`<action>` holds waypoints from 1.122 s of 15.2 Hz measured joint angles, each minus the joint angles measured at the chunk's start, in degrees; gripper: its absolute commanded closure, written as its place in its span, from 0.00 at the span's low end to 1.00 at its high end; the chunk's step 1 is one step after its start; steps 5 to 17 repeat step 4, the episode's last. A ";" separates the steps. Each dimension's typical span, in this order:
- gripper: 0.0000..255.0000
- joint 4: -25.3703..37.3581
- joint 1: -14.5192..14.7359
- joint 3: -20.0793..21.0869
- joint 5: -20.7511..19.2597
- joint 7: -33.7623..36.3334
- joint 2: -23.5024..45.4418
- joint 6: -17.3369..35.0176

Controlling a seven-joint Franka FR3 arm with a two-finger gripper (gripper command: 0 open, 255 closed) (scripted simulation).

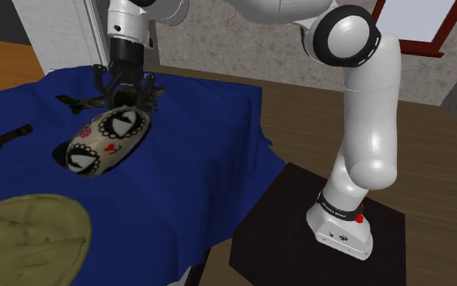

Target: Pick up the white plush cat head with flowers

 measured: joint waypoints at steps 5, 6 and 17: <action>1.00 3.42 0.07 0.03 -0.22 0.98 0.41 -2.86; 1.00 3.42 0.07 0.03 -0.22 0.98 0.41 -2.86; 1.00 3.42 0.07 0.03 -0.22 0.98 0.41 -2.86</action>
